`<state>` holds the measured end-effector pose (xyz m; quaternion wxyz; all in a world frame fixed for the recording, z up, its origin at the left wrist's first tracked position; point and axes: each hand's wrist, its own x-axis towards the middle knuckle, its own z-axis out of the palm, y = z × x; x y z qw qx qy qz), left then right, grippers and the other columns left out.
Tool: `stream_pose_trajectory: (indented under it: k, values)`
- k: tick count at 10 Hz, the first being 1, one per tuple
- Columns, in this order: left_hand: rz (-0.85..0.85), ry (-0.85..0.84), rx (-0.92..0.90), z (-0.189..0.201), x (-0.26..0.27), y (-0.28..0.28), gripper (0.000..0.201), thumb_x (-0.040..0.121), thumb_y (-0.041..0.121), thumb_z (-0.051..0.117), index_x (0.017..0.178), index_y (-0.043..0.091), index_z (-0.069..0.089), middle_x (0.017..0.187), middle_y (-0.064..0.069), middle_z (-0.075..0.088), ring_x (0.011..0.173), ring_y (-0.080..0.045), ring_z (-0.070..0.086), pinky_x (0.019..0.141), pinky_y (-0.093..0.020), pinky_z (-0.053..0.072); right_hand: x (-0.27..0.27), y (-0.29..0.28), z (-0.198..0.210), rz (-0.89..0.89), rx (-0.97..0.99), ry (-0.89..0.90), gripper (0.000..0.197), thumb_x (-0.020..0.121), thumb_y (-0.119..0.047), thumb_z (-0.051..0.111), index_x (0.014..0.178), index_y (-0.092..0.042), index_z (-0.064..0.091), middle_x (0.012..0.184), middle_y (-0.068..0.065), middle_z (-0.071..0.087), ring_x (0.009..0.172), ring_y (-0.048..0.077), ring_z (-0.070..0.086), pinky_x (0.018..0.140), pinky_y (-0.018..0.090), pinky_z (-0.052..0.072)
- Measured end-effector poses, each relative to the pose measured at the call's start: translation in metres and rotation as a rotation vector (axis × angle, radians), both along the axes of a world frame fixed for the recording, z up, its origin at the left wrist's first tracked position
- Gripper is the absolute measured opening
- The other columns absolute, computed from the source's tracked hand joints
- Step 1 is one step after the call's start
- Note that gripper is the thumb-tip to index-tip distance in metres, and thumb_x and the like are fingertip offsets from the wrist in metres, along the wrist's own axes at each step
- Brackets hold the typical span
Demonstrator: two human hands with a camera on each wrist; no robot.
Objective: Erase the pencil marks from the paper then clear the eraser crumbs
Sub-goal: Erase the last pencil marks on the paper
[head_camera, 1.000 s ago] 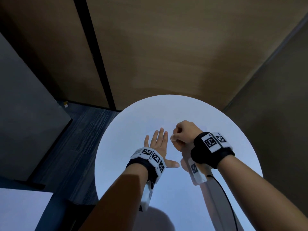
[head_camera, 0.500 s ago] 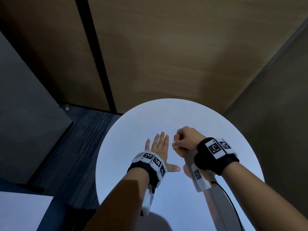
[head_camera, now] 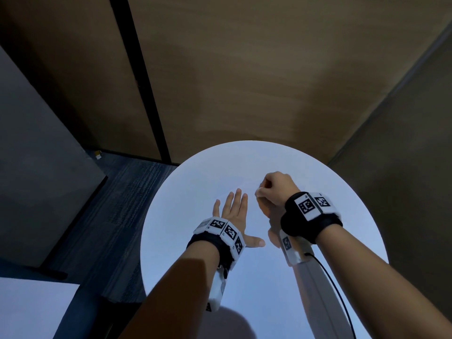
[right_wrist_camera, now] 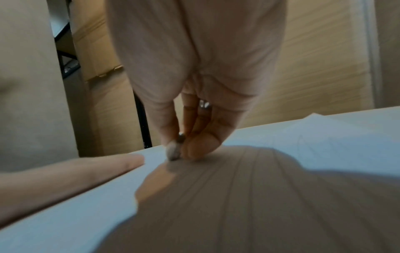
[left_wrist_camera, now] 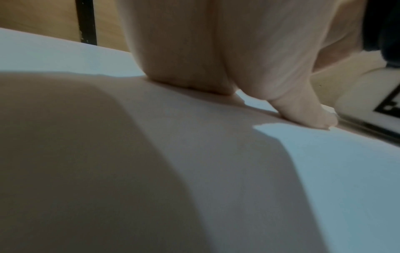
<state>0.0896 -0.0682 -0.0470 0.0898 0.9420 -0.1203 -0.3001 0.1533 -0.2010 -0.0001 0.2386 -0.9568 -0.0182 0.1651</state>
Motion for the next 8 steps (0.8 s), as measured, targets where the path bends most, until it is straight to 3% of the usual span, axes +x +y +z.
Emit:
stream_pose_trajectory:
  k: [2, 3, 4, 5, 7, 8]
  values:
    - [0.000, -0.007, -0.004, 0.000, 0.000, 0.000, 0.116, 0.080, 0.070, 0.051, 0.145, 0.015, -0.027, 0.151, -0.003, -0.035, 0.140, -0.020, -0.030, 0.110, -0.048, -0.019, -0.005, -0.001, 0.000, 0.126, -0.003, 0.115, 0.013, 0.082, -0.019, 0.068, 0.076, -0.011, 0.060, 0.079, 0.003, 0.061, 0.078, 0.017, 0.056, 0.057, 0.018, 0.041]
    - [0.000, -0.004, 0.002, 0.000, 0.001, 0.000, 0.116, 0.080, 0.070, 0.052, 0.145, 0.014, -0.027, 0.151, -0.003, -0.035, 0.140, -0.020, -0.030, 0.111, -0.048, -0.018, 0.004, -0.001, -0.002, 0.010, 0.003, -0.040, 0.014, 0.086, -0.019, 0.063, 0.089, -0.005, 0.064, 0.094, 0.010, 0.066, 0.090, 0.024, 0.059, 0.068, 0.025, 0.042]
    - [-0.001, 0.005, -0.006, -0.001, 0.001, 0.000, 0.117, 0.079, 0.071, 0.052, 0.145, 0.015, -0.027, 0.151, -0.002, -0.036, 0.139, -0.020, -0.031, 0.110, -0.048, -0.019, -0.003, 0.001, -0.008, 0.077, 0.002, -0.030, 0.010, 0.086, -0.018, 0.061, 0.086, -0.008, 0.061, 0.089, 0.007, 0.064, 0.087, 0.022, 0.057, 0.067, 0.024, 0.040]
    - [-0.005, -0.002, -0.013, -0.002, 0.001, 0.001, 0.117, 0.079, 0.071, 0.052, 0.145, 0.015, -0.028, 0.151, -0.003, -0.036, 0.139, -0.020, -0.032, 0.109, -0.047, -0.020, -0.009, -0.002, -0.003, 0.174, -0.005, 0.105, 0.015, 0.083, -0.020, 0.066, 0.075, -0.013, 0.055, 0.072, -0.004, 0.056, 0.075, 0.015, 0.052, 0.055, 0.018, 0.036]
    - [-0.008, 0.001, 0.012, -0.002, 0.001, 0.000, 0.118, 0.079, 0.072, 0.051, 0.144, 0.015, -0.028, 0.150, -0.003, -0.037, 0.139, -0.021, -0.032, 0.110, -0.048, -0.019, -0.002, 0.004, -0.005, 0.038, -0.017, -0.048, 0.016, 0.088, -0.018, 0.059, 0.093, -0.003, 0.062, 0.099, 0.012, 0.065, 0.093, 0.027, 0.058, 0.072, 0.029, 0.043]
    - [-0.009, 0.005, 0.006, -0.001, 0.000, 0.000, 0.117, 0.079, 0.071, 0.051, 0.145, 0.015, -0.028, 0.150, -0.003, -0.036, 0.139, -0.021, -0.032, 0.110, -0.048, -0.019, -0.013, 0.005, -0.002, 0.188, -0.041, 0.081, 0.015, 0.086, -0.020, 0.062, 0.077, -0.010, 0.056, 0.081, 0.004, 0.060, 0.080, 0.021, 0.054, 0.057, 0.021, 0.037]
